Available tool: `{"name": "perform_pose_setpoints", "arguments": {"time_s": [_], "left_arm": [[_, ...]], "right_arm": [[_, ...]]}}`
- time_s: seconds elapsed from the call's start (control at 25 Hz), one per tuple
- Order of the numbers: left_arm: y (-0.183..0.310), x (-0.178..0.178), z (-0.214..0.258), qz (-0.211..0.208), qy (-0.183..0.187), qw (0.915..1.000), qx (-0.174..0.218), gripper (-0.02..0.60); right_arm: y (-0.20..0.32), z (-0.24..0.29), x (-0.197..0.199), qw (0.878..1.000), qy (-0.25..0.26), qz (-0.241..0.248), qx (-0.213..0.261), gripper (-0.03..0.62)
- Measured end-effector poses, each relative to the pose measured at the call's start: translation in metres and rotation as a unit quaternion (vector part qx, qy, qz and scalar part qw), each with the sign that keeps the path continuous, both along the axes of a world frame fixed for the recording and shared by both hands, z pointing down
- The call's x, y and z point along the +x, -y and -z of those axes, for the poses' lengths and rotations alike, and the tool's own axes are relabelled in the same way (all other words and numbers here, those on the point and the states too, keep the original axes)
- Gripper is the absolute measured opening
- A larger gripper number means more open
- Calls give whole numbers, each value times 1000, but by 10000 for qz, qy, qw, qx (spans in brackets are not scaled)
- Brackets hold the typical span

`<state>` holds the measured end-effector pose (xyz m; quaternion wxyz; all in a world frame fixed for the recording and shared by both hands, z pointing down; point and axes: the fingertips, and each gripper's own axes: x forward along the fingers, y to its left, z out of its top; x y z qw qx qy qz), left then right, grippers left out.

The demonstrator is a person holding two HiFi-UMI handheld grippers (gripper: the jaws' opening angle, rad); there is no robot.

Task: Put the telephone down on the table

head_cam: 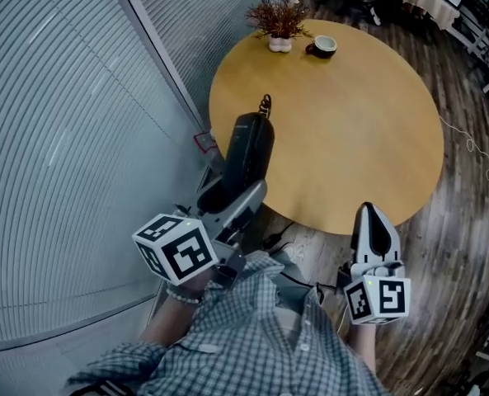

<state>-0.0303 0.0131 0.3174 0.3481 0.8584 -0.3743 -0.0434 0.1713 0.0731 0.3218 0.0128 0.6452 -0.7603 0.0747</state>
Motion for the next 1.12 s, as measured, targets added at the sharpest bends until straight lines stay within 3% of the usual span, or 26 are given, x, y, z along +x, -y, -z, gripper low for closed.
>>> {"name": "perform_pose_setpoints", "arguments": {"time_s": [0.24,0.4,0.6,0.84,1.12], "left_arm": [[38,32,-3,240,7,9997,-33,281],[57,44,3,324,204,9993,-1,281],[73,52,6,379,366,9986,5,281],[104,47,-39,348,518,9980,54,281],[169,44,-16,265,1128,9932,116,281]], "right_arm": [[34,-10,40,9999,48,107,-83,8],[50,-12,56,9997,164,120,-138,9],[57,-16,60,9992,322,161,-195,8],[67,-57,59,9992,298,-12,-269,8],[110,-18,54,9986,281,-114,-432,8]]}}
